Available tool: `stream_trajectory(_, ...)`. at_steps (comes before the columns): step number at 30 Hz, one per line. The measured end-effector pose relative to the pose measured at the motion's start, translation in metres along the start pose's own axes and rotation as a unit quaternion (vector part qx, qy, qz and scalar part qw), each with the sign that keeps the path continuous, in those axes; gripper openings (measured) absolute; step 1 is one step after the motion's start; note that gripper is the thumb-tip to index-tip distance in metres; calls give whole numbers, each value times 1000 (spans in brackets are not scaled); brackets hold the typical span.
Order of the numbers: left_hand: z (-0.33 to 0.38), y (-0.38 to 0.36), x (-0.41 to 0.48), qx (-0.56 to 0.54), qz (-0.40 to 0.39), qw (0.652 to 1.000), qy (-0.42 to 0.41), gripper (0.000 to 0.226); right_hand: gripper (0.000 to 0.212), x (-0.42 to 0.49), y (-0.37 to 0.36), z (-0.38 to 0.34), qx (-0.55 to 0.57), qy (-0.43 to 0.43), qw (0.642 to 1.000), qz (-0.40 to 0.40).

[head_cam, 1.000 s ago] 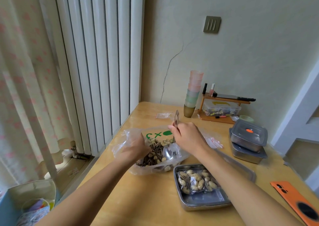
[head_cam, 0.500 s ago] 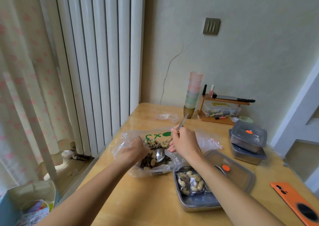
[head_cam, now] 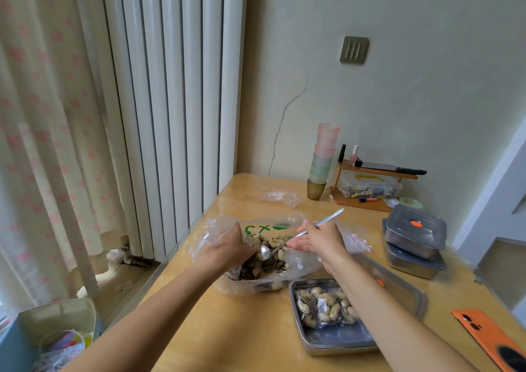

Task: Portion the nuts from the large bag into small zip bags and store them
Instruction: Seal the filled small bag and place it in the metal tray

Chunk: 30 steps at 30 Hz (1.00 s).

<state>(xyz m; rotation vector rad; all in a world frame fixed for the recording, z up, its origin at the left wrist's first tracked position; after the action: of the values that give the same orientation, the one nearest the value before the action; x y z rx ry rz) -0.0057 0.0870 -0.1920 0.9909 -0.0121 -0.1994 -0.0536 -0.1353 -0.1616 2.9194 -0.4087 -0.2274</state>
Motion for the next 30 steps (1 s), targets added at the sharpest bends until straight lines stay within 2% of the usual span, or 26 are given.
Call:
stream_trajectory(4,4,-3,2,-7,9,1000,-22,24,38,-3,20,-18,-1,34,998,49)
stream_trajectory(8,12,-8,2,-24,21,999,-39,29,40,-8,33,-41,-12,83,995,60)
stream_trajectory(16,31,-16,0,-77,60,989,-110,33,40,-24,31,-75,-130,200,969,63)
stream_trajectory(21,32,-21,1,-155,55,980,-113,40,43,-46,11,-96,-247,331,909,61)
stream_trajectory(23,30,-24,2,-172,48,978,-105,43,44,-54,-1,-98,-291,375,880,28)
stream_trajectory(27,28,-28,1,-184,38,978,-91,44,30,-72,-26,-101,-358,476,802,-49)
stream_trajectory(30,24,-30,2,-215,41,973,-76,41,30,-67,-35,-97,-402,497,767,-54)
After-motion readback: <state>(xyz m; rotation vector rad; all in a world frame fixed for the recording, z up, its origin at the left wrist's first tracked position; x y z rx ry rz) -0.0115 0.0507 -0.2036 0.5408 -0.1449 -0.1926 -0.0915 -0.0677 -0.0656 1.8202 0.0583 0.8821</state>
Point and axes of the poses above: each hand's wrist, its own x-axis towards the middle knuckle, its own y-axis out of the back of the hand, z = x × y, the point moved 7 cm from there along x, towards the middle knuckle, and after that the axes turned 3 degrees about -z, right-handed, at the moved point
